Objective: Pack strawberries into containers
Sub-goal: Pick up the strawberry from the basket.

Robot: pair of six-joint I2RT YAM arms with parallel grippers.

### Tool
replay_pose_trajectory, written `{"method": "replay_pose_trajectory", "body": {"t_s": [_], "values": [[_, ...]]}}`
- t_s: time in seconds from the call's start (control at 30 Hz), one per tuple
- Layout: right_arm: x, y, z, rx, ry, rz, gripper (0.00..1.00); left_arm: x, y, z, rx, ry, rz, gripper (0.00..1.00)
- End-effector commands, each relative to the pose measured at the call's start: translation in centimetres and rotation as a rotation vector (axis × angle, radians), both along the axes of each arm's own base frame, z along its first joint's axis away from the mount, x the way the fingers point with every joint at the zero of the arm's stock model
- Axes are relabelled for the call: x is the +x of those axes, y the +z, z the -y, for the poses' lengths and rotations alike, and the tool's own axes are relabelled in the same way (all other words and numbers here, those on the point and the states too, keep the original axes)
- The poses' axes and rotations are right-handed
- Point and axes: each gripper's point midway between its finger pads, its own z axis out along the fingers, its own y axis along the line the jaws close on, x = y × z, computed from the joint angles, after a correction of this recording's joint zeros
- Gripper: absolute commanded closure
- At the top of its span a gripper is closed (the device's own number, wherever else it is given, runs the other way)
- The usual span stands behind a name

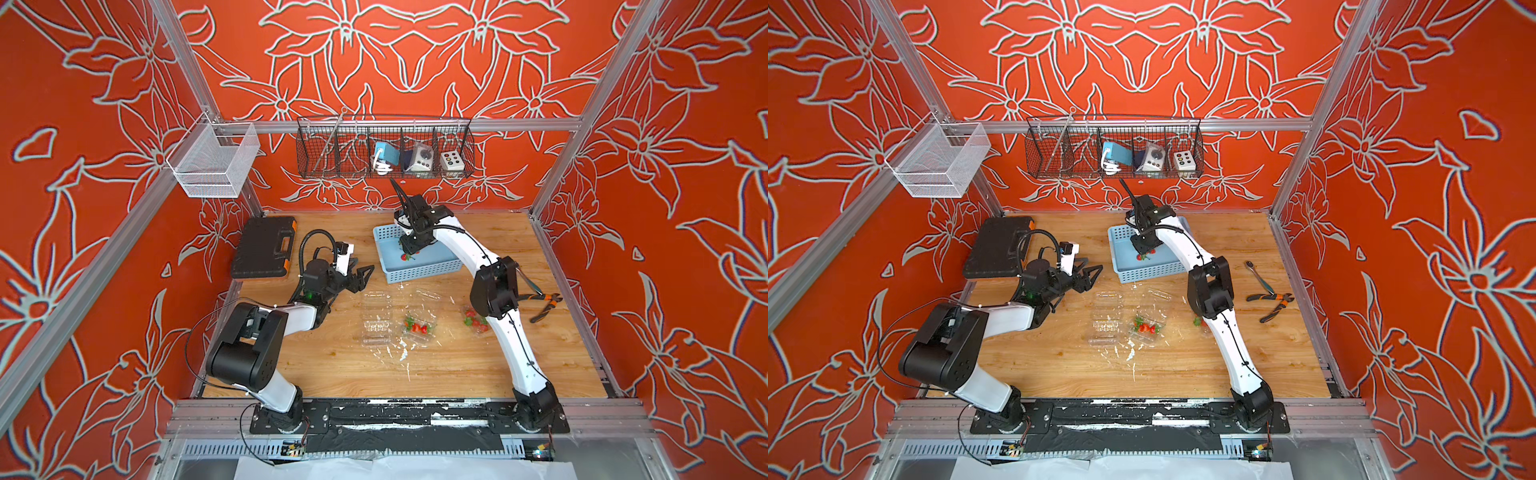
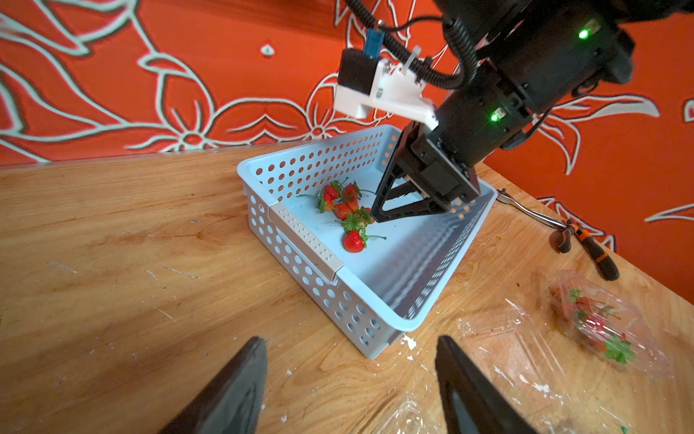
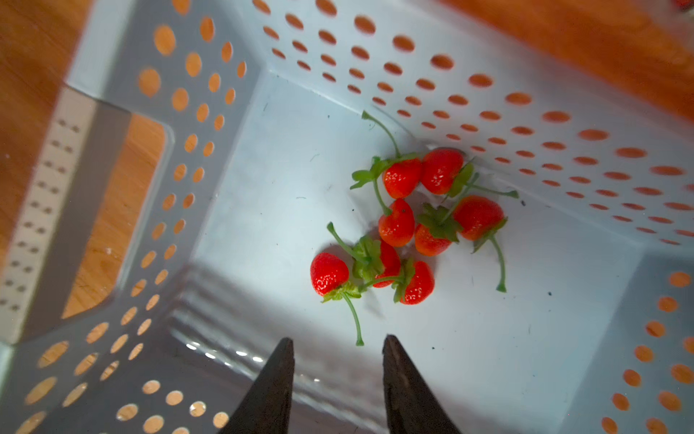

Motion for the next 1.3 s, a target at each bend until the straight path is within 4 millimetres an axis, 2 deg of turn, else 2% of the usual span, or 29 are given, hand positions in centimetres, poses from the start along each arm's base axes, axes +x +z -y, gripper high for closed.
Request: {"method": "replay_pose_trajectory", "body": {"t_s": [0.0, 0.27, 0.8, 0.9, 1.0, 1.1, 1.27], "values": [[-1.0, -1.7, 1.3, -0.032, 0.045, -0.082, 0.58, 0.2, 0.9, 0.2, 0.009, -0.008, 0.034, 0.30], [-0.9, -3.2, 2.2, -0.055, 0.079, -0.104, 0.59, 0.2, 0.7, 0.2, 0.009, -0.009, 0.030, 0.30], [-0.2, -5.3, 1.1, -0.021, 0.085, -0.118, 0.60, 0.4, 0.4, 0.2, 0.016, -0.008, 0.021, 0.30], [0.0, -5.4, 0.9, -0.007, 0.084, -0.117, 0.64, 0.4, 0.4, 0.2, 0.016, -0.008, 0.020, 0.30], [0.1, -5.2, 0.3, 0.025, 0.087, -0.111, 0.75, 0.4, 0.4, 0.3, 0.014, -0.009, 0.021, 0.30], [0.2, -3.8, -1.0, 0.105, 0.103, -0.104, 0.85, 0.4, 0.4, 0.2, 0.016, -0.007, 0.020, 0.30], [0.6, -1.8, -1.1, 0.114, 0.115, -0.059, 1.00, 0.3, 0.5, 0.2, 0.017, -0.005, 0.025, 0.30]]}}
